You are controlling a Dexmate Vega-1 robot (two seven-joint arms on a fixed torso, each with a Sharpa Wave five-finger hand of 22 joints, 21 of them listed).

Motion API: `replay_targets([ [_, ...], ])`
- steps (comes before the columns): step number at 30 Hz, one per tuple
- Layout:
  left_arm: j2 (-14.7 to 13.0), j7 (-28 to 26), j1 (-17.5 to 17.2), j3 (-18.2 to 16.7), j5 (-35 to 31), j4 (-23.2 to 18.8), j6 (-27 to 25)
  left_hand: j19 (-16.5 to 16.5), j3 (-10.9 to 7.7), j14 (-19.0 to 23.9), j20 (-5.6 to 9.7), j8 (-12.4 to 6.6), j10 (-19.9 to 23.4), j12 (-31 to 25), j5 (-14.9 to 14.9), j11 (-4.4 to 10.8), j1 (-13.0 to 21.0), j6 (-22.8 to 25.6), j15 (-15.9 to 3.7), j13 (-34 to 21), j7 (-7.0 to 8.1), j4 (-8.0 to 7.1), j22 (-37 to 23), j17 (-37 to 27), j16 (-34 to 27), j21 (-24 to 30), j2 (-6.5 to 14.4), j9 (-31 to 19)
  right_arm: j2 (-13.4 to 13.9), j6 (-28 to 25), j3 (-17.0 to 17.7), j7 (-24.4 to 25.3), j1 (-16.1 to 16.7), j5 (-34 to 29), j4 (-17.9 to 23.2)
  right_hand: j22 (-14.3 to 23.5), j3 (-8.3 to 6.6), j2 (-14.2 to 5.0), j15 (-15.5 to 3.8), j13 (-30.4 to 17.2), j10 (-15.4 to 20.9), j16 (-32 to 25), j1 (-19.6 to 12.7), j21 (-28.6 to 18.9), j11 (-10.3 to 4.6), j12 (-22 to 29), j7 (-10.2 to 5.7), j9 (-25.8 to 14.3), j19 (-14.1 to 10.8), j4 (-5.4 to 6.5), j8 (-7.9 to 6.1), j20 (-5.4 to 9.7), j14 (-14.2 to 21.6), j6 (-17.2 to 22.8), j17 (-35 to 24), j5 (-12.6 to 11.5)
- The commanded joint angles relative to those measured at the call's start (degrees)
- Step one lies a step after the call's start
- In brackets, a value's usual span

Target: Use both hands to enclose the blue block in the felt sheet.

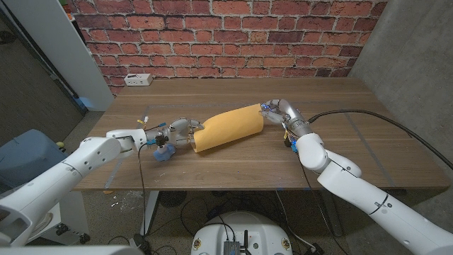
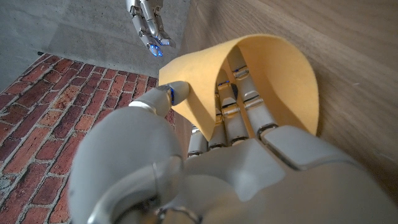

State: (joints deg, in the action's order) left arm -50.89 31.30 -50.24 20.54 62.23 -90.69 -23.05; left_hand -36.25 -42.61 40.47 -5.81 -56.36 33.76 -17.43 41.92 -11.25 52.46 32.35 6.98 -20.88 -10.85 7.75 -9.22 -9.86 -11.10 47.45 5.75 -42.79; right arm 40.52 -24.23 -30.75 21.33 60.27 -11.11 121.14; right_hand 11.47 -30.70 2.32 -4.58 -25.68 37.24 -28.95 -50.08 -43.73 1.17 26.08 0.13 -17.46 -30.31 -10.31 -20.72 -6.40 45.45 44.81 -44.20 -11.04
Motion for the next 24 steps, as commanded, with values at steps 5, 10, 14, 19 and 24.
replay_targets([
  [5,0.69,-4.65,-1.45,-1.81,4.06,-1.1,-3.31,-1.35,-1.04,0.8,0.0,-2.32,0.59,-0.37,1.24,-0.17,-0.48,1.95,0.0,-0.16,-1.06,0.24,-0.21,-0.19,0.07,-0.46,-0.67,-12.05,6.64,-2.12,-6.81,-13.58,-6.88,-6.57,5.1,0.42,-3.16,0.02,-3.43,-2.79,5.8,1.68,-6.93,-2.99,-0.82,4.72,1.01,-2.05,-1.75,0.02,-4.98,2.33,3.54,8.79,2.16,-0.18],
  [10,0.81,-6.22,-2.33,-2.68,5.08,-1.72,-3.51,-2.0,-1.36,1.01,-0.01,-2.4,0.8,-0.46,1.8,-0.07,-0.72,2.07,-0.07,-0.14,-1.03,0.46,-0.28,-0.24,0.13,-0.64,-1.02,-12.04,7.25,-5.28,-9.41,-23.95,-11.78,-6.07,6.99,0.22,-4.56,0.81,-3.31,-1.21,8.63,3.53,-5.64,-3.82,-0.25,5.19,2.23,-0.32,-1.14,1.02,-5.5,2.17,5.87,13.67,4.49,0.05],
  [14,0.86,-7.43,-3.28,-3.46,5.95,-2.36,-3.47,-2.31,-1.62,1.17,-0.08,-2.45,0.79,-0.48,2.22,-0.12,-0.93,2.21,-0.06,-0.16,-1.01,0.6,-0.27,-0.29,0.16,-0.9,-1.28,-12.0,6.94,-7.94,-11.82,-30.22,-15.25,-6.07,7.65,0.07,-5.7,0.76,-3.49,-0.12,9.9,4.84,-4.97,-4.74,0.0,5.2,3.24,0.85,-2.04,1.31,-5.18,2.82,6.99,15.53,6.13,0.09],
  [19,0.99,-9.03,-4.52,-4.53,7.12,-3.1,-3.31,-2.74,-1.75,1.2,-0.13,-2.39,0.87,-0.54,2.55,-0.05,-1.11,2.24,-0.11,-0.19,-0.99,0.74,-0.32,-0.34,0.23,-1.0,-1.56,-11.84,6.37,-9.13,-13.94,-34.41,-17.93,-5.96,7.28,-0.15,-7.08,0.83,-3.84,1.15,9.37,7.55,-4.57,-5.6,-0.1,4.41,3.11,2.15,-2.74,1.27,-4.23,3.91,7.05,16.24,9.14,0.15],
  [24,0.99,-9.56,-5.42,-5.31,8.42,-3.38,-3.58,-2.95,-1.85,1.34,-0.21,-2.3,0.98,-0.59,2.78,0.05,-1.24,2.23,-0.08,-0.18,-0.97,0.84,-0.33,-0.38,0.22,-1.13,-1.75,-11.67,5.58,-10.9,-16.96,-38.06,-20.77,-7.42,6.8,-0.56,-9.2,1.7,-3.51,3.71,5.27,13.33,-3.94,-6.43,-0.4,0.81,1.7,4.39,-2.0,0.87,-1.2,5.45,2.93,14.63,14.42,0.39],
])
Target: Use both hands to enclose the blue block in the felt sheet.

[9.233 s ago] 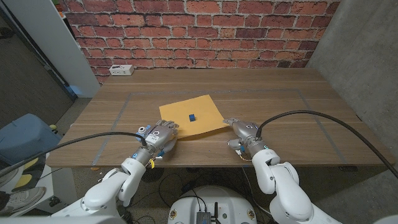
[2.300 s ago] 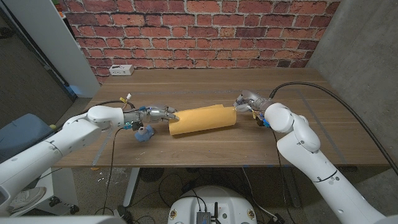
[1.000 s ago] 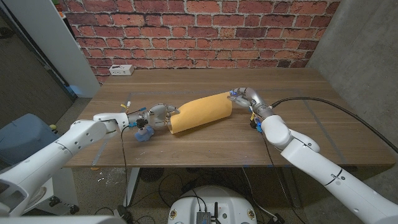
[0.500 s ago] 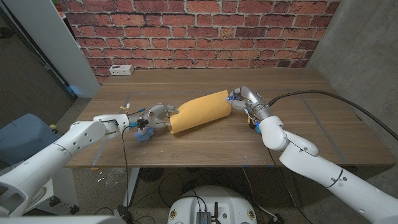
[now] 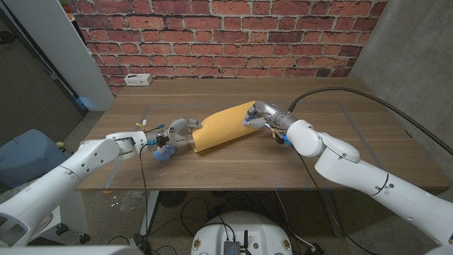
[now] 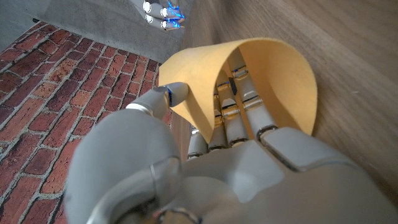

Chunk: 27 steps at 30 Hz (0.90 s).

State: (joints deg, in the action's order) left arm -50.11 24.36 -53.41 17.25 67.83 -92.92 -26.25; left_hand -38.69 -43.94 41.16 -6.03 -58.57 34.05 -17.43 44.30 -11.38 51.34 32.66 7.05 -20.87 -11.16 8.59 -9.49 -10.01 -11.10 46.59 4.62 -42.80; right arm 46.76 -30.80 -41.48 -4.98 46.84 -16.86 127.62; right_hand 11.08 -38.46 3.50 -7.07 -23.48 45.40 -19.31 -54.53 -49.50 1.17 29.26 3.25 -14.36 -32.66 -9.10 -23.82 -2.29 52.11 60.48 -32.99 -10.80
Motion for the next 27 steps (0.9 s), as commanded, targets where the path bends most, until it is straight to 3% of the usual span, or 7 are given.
replay_targets([
  [1,0.26,-2.72,-2.45,-2.2,3.09,-1.19,-0.39,-0.56,-0.54,0.64,0.01,-0.1,0.7,-0.6,0.43,0.11,-0.14,1.94,-0.17,-0.2,-0.67,0.01,-0.07,-0.23,0.23,-0.28,-0.64,-11.66,-0.77,-4.54,-6.86,-12.44,-7.92,-2.09,0.16,-0.3,-1.93,0.85,-0.69,2.32,-4.26,5.5,0.44,-0.54,-0.83,-3.77,-1.79,1.79,1.3,-0.49,2.84,1.52,-6.41,-1.63,4.59,0.17],
  [6,0.15,-3.06,-3.26,-2.82,3.61,-1.51,-0.11,-0.76,-0.64,0.74,-0.07,0.03,0.77,-0.64,0.61,0.15,-0.23,1.9,-0.1,-0.2,-0.64,0.06,-0.07,-0.26,0.23,-0.38,-0.72,-11.45,-1.57,-4.68,-9.04,-13.17,-9.28,-4.44,-0.75,-0.75,-3.2,1.4,-0.71,5.35,-12.94,9.3,-0.85,1.06,-2.86,-10.66,-4.65,3.01,6.54,-0.76,8.7,1.66,-17.61,-9.34,8.75,0.2],
  [13,0.05,-3.4,-4.06,-3.42,4.23,-1.77,0.05,-1.16,-0.75,0.81,-0.28,0.23,0.91,-0.7,0.93,0.34,-0.51,1.9,-0.22,-0.19,-0.62,0.05,-0.07,-0.32,0.25,-0.6,-0.86,-11.06,-2.57,-3.75,-11.05,-12.54,-10.06,-8.95,-2.02,-1.07,-2.41,1.75,-0.09,7.26,-18.67,9.08,0.42,3.8,-4.03,-15.21,-7.8,3.15,12.3,0.09,12.76,-0.88,-25.41,-16.28,10.98,-0.03],
  [14,0.08,-3.5,-4.1,-3.5,4.42,-1.74,-0.06,-1.19,-0.77,0.81,-0.29,0.23,0.93,-0.71,0.96,0.4,-0.54,1.93,-0.22,-0.19,-0.62,0.05,-0.07,-0.33,0.26,-0.63,-0.88,-11.03,-2.79,-3.65,-11.24,-12.86,-10.28,-9.33,-2.31,-1.11,-2.12,1.68,-0.06,7.56,-19.69,8.93,0.68,4.3,-5.0,-15.93,-8.35,3.16,13.07,0.19,13.16,-1.24,-26.53,-17.52,11.28,-0.09],
  [17,0.07,-3.95,-4.21,-3.68,4.68,-1.77,-0.24,-1.23,-0.81,0.92,-0.33,0.27,0.91,-0.7,1.04,0.37,-0.61,1.95,-0.07,-0.16,-0.61,0.05,-0.06,-0.34,0.23,-0.72,-0.92,-10.95,-3.32,-2.75,-11.72,-13.01,-10.57,-10.66,-3.16,-1.16,-1.9,1.62,0.08,7.94,-20.34,8.9,0.83,5.12,-4.82,-16.55,-9.04,3.18,14.42,0.15,13.94,-1.75,-28.1,-20.36,11.76,-0.21],
  [20,0.27,-4.34,-4.28,-3.89,5.25,-1.67,-0.53,-1.39,-0.91,1.41,-0.41,0.22,1.25,-0.82,1.23,0.4,-0.75,2.14,-0.11,-0.13,-0.61,0.06,-0.05,-0.36,0.08,-0.9,-1.01,-10.87,-3.72,-0.54,-11.09,-12.18,-10.14,-10.39,-4.16,-1.24,-1.57,1.71,-0.95,8.66,-24.12,9.29,0.68,6.84,-5.38,-18.33,-10.58,3.21,17.04,-0.13,14.43,-1.89,-32.42,-25.93,12.95,-0.42],
  [27,0.43,-4.94,-4.33,-4.01,5.42,-1.58,-0.63,-1.82,-1.1,2.18,-0.9,-0.25,2.05,-1.07,1.64,0.08,-1.13,2.95,0.32,-0.03,-0.6,0.15,-0.05,-0.34,-0.04,-1.24,-1.37,-11.04,-4.82,3.19,-10.54,-13.13,-10.54,-9.96,-6.16,-1.3,-0.87,0.83,-1.9,10.05,-30.86,8.97,-1.05,8.66,-6.59,-19.17,-12.31,3.29,17.11,-0.54,14.47,-0.89,-38.26,-37.61,16.07,-0.63],
])
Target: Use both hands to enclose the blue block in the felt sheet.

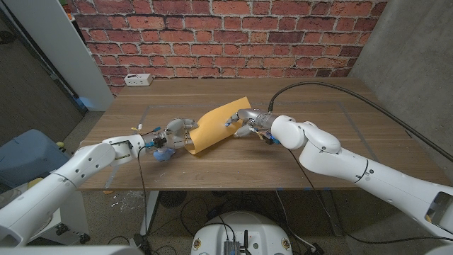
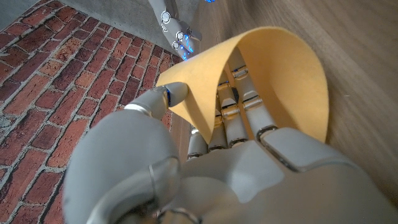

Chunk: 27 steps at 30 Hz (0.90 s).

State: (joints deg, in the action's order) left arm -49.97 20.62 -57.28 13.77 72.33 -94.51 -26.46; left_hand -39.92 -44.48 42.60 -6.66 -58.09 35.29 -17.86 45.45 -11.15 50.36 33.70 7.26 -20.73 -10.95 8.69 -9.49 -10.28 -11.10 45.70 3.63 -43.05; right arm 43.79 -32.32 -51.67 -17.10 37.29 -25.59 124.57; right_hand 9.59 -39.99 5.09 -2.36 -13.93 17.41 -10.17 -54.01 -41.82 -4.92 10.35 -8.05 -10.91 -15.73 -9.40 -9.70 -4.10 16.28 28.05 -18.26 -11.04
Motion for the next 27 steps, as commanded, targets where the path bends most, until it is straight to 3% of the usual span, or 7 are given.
replay_targets([
  [1,0.34,-1.27,-0.43,-0.51,0.87,0.07,-0.36,-0.64,-0.6,0.77,-0.39,-0.74,0.95,-0.67,0.54,-0.18,-0.2,1.98,0.17,-0.14,-0.79,0.06,-0.05,-0.07,-0.03,-0.41,-0.45,-10.76,-2.09,4.87,-0.6,-1.5,-1.3,-1.57,-3.39,0.19,0.69,-0.87,-6.61,0.59,-3.42,-0.21,-1.83,1.11,-0.84,-0.28,-1.12,-0.16,0.15,-0.31,0.3,1.1,-2.7,-5.97,1.63,-0.41],
  [8,0.95,-1.22,-0.49,-0.41,-0.07,0.46,1.12,-0.98,-0.85,0.98,-1.34,-0.39,1.1,-0.69,0.79,-0.09,-0.49,2.03,0.58,-0.15,-0.77,0.19,-0.05,-0.06,0.05,-0.76,-0.74,-10.07,-3.87,6.26,-1.9,-4.53,-3.1,-3.26,-5.3,0.26,3.21,-3.32,-3.0,1.57,-8.57,-1.16,0.57,3.47,-4.29,-0.18,-3.71,-0.04,2.21,1.84,0.05,0.81,-5.67,-15.37,3.29,-0.57],
  [16,1.26,-1.71,-1.72,-0.98,-2.35,-0.03,4.93,-1.76,0.02,-1.18,-3.95,1.6,-0.01,-0.25,-0.64,1.02,-3.06,-0.67,0.87,-0.45,-0.62,0.11,-0.09,-0.12,0.71,-2.19,-3.98,-7.91,-6.39,7.88,-3.69,-6.91,-5.17,-5.38,-8.32,0.38,6.3,-5.88,-3.2,2.05,-10.54,-1.34,4.37,5.32,-5.6,0.21,-3.79,0.06,4.37,3.85,-0.53,0.83,-8.48,-17.98,3.73,-0.76],
  [21,1.2,-3.61,-3.86,-2.18,-4.15,-1.69,8.42,-0.84,3.73,-3.41,-4.41,3.11,-1.88,0.08,-3.6,2.14,-8.52,-5.0,0.4,-1.03,-0.51,-2.68,-0.52,-0.49,0.7,-3.57,-5.72,-8.08,-8.39,8.48,-5.0,-7.59,-6.4,-7.31,-10.58,0.41,8.54,-7.41,-5.31,2.27,-11.25,-1.29,6.83,6.51,-5.52,0.34,-3.61,0.12,5.75,4.96,-0.8,1.53,-10.4,-18.76,4.3,-0.76],
  [23,0.92,-4.97,-4.94,-2.74,-5.23,-2.74,9.89,-0.48,7.05,-4.62,-4.67,4.25,-2.99,0.12,-6.35,2.86,-12.82,-7.54,-0.17,-1.45,-0.63,-4.87,-0.74,-0.71,0.61,-4.31,-6.78,-7.96,-9.26,8.43,-5.65,-7.86,-6.92,-8.34,-11.49,0.44,9.7,-8.21,-6.12,2.33,-11.51,-1.35,8.3,6.89,-5.8,0.39,-3.77,0.13,5.98,5.79,-0.89,1.88,-11.03,-18.97,4.53,-0.69],
  [25,0.57,-6.33,-5.95,-3.21,-6.56,-3.75,11.38,-0.47,10.55,-4.95,-4.84,4.49,-3.46,-0.1,-10.54,3.06,-16.71,-8.14,-0.27,-1.84,-0.54,-6.22,-0.82,-0.77,0.32,-4.94,-8.29,-8.05,-10.14,8.28,-6.09,-7.81,-7.21,-9.15,-12.32,0.46,11.01,-8.84,-6.5,2.37,-11.67,-1.51,10.1,7.2,-5.84,0.47,-3.9,0.12,6.06,6.84,-0.95,2.06,-11.38,-19.15,4.71,-0.54],
  [27,0.44,-7.84,-7.24,-3.95,-7.45,-4.87,12.92,-0.19,15.51,-6.04,-4.95,5.39,-4.58,-0.31,-19.43,3.68,-22.49,-9.58,-0.83,-2.41,-0.18,-7.89,-0.85,-0.74,0.35,-6.35,-10.06,-7.58,-10.96,8.82,-6.24,-7.78,-7.51,-9.06,-13.47,0.5,13.09,-10.24,-7.04,2.42,-11.79,-1.85,13.07,7.77,-5.85,0.6,-4.13,0.11,6.29,8.63,-1.07,2.58,-11.73,-19.29,4.96,-0.28],
])
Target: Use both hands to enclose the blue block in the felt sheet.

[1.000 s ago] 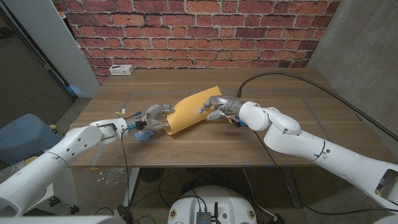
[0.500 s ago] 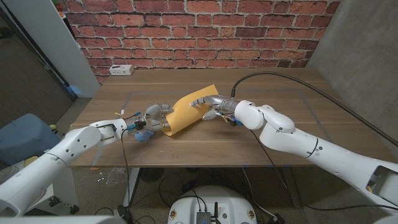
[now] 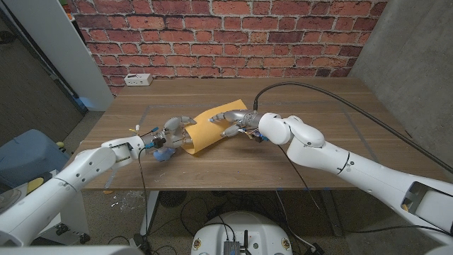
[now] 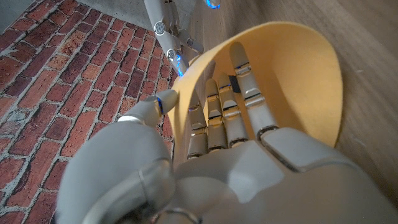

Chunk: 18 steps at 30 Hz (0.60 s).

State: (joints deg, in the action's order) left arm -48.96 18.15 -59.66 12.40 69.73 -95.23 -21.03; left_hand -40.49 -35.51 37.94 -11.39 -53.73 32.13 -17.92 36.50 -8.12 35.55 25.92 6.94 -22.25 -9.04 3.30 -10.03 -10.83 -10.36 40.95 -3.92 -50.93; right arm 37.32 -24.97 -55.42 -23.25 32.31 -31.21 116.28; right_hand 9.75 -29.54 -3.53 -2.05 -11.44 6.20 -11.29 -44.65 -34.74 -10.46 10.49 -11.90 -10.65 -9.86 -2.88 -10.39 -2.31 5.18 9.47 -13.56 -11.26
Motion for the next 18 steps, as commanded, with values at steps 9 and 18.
replay_targets([
  [9,-0.92,-15.47,-10.02,-4.68,-13.72,-9.41,15.46,1.27,9.94,-2.15,-0.02,2.92,-2.97,-0.19,-18.64,0.89,-11.94,-3.74,-1.32,-1.3,-1.53,-3.43,-0.35,-0.14,-0.41,-3.51,-3.82,2.08,-8.71,2.38,-5.03,-3.74,-5.84,-4.23,-12.17,0.36,5.1,-5.59,-8.81,0.06,-0.54,-1.28,7.49,1.78,-0.51,0.64,-0.73,-0.13,0.81,4.57,-0.71,2.32,-1.2,0.08,0.57,0.07],
  [18,-0.69,-33.84,-13.94,-4.62,-31.56,-15.37,20.77,5.41,11.41,-1.56,0.02,4.84,-3.34,-0.56,-22.54,1.51,-15.35,-4.56,-1.36,-1.66,-0.53,-5.07,-0.75,-0.7,-1.06,-5.94,-2.14,4.54,-11.87,1.44,-7.35,-6.0,-9.07,-4.65,-17.79,0.35,7.23,-6.84,-8.07,0.13,-0.86,-1.41,11.21,3.15,0.02,0.59,-0.77,-0.13,2.25,7.25,-0.62,2.72,-2.81,0.5,0.41,0.13],
])
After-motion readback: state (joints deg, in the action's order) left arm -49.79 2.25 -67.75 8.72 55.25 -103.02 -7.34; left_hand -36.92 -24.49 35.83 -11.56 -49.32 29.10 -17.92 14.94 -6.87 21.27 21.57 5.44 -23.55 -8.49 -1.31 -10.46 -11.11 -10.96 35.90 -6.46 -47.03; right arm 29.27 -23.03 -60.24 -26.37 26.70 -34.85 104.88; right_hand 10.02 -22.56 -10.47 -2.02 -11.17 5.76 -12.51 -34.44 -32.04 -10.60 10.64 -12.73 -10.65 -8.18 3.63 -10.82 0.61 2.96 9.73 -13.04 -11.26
